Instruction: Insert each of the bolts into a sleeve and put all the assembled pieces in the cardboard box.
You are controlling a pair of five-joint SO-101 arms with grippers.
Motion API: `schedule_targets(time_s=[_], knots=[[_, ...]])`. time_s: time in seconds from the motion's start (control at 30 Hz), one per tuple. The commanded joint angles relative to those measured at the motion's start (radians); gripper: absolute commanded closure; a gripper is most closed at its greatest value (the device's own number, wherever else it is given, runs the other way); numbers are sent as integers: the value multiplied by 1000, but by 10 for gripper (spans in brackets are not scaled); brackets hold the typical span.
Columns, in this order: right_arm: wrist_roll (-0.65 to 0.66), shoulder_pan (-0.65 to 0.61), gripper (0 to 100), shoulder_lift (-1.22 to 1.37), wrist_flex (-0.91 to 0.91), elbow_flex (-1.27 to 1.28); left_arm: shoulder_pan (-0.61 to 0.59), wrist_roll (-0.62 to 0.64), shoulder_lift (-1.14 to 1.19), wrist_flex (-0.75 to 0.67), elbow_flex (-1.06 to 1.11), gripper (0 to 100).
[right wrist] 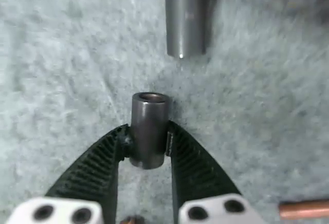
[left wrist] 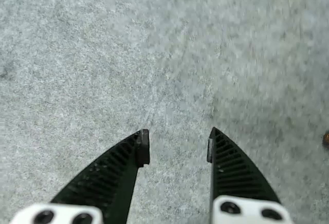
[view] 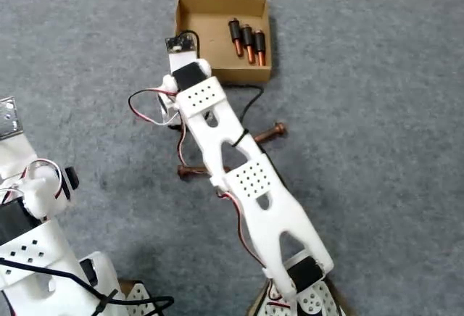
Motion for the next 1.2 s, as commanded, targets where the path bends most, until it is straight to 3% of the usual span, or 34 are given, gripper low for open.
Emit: schedule_targets(time_s=[0.0,0.17,0.33,0.63,0.73,1.03,1.17], knots=[[54,10,997,-71,25,-53,6,-12,-1,12,-12,808],[86,12,997,-243,25,73,29,-34,8,101,-26,808],[91,44,997,-529,25,398,110,32,7,166,-60,808],[178,170,997,-1199,18,1188,462,117,70,187,-68,802],[183,283,997,-1406,9,1330,554,133,208,183,-95,802],[288,812,997,-1805,-112,1643,804,425,728,212,-427,802],[364,1024,997,-1900,-209,1797,959,371,894,209,-597,807]])
